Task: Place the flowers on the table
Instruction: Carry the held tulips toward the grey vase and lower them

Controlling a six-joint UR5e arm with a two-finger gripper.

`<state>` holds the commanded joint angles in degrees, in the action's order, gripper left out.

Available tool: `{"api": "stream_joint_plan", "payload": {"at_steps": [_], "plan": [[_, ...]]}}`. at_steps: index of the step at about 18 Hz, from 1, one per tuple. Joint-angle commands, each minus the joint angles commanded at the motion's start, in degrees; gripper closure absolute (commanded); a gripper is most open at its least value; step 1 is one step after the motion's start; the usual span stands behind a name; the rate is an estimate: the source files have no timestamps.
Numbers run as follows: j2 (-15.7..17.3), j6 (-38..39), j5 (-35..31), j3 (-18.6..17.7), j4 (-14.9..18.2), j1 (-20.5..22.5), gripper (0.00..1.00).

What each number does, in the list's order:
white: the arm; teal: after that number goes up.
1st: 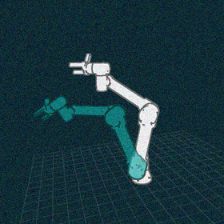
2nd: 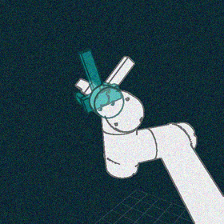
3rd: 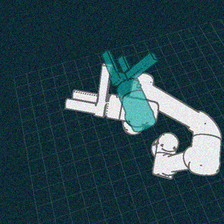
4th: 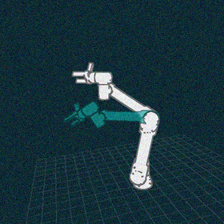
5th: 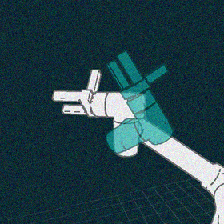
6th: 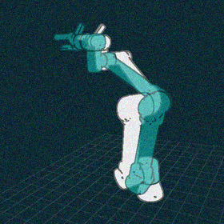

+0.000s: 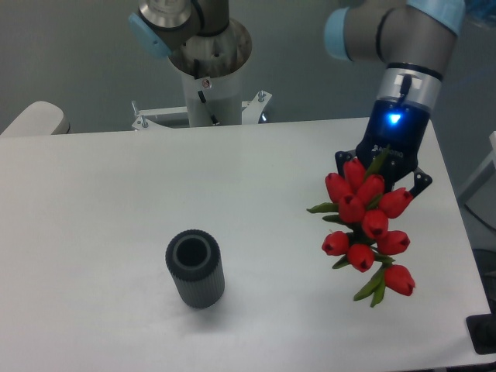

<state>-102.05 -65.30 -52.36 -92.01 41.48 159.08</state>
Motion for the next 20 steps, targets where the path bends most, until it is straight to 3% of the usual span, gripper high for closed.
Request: {"api": "stream_joint_plan", "payload": {"at_steps": [7, 13, 20], "plan": [[0.8, -4.9, -15.5, -5.3, 0.0, -6.8, 0.68], [-0.2, -5.9, -20.6, -8.4, 0.0, -6.7, 0.68], [-2.8, -6.6, -31.6, -10.7, -0.1, -6.2, 0.68]]}}
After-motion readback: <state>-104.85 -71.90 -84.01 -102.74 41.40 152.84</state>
